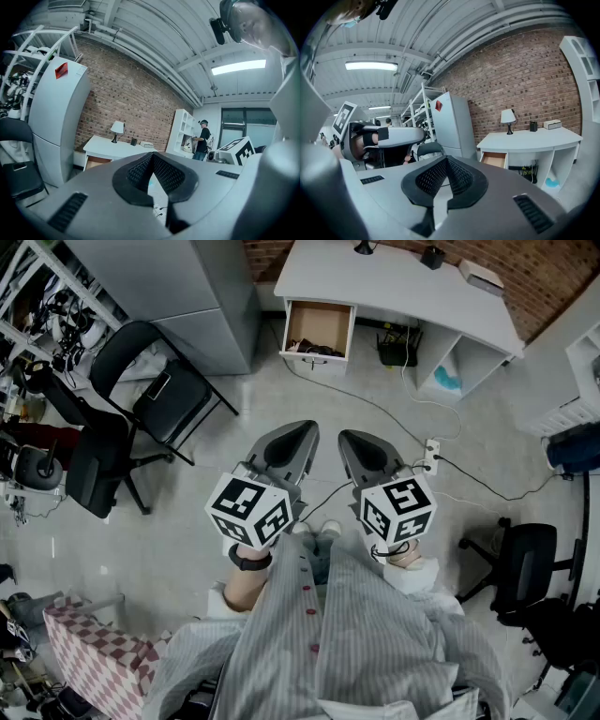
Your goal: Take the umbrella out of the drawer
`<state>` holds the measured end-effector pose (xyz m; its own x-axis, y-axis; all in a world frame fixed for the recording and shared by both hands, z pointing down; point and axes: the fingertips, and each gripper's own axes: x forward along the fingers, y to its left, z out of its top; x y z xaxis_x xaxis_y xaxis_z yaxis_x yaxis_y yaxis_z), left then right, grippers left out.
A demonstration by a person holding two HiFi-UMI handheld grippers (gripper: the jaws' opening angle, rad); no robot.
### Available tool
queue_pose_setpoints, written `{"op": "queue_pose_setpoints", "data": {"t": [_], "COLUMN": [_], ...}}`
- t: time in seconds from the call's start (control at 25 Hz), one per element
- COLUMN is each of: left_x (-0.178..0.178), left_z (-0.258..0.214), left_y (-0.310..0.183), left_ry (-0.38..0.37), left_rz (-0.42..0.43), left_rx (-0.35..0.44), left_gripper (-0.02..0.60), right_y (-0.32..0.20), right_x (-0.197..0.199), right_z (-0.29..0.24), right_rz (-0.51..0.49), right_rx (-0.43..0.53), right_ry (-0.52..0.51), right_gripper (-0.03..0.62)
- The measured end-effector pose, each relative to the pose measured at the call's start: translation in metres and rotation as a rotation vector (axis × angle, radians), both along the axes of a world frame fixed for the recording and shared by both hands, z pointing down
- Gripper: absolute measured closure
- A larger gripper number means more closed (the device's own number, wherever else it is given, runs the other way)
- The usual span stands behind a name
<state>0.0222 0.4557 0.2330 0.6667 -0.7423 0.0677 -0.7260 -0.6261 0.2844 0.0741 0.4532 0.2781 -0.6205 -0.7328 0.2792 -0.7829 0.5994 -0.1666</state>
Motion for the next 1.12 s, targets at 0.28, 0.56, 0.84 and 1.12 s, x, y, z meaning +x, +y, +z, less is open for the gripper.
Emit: {"op": "queue_pose_setpoints", "data": {"t": [0.28, 0.56, 0.84, 1.12], "left_x": [0.011, 0.021, 0.022, 0.023], "left_z": [-0.002, -0.001, -0.002, 0.0], "left_y": [0.006, 0.014, 0.01, -0.022], "left_ry": [-0.001, -0.007, -0.018, -0.02], "left_rz": [-0.011, -0.019, -0.022, -0.016], "left_rx": [0.008, 0.013, 0.016, 0.02], "left_gripper": [0.572, 0.572, 0.572, 0.572], "right_y": [0.005, 0.013, 0.011, -0.023], "right_x": [0.011, 0.026, 0.032, 0.031], "right_z": [-0.003, 0.001, 0.005, 0.012], "right_rz": [-0.002, 0.005, 0.017, 0.016], "right_rx": [0.011, 0.01, 0.001, -0.011], "right_ry": [-0.006, -0.01, -0.018, -0.014], "right_gripper": [0.56, 0.56, 0.56, 0.559]}}
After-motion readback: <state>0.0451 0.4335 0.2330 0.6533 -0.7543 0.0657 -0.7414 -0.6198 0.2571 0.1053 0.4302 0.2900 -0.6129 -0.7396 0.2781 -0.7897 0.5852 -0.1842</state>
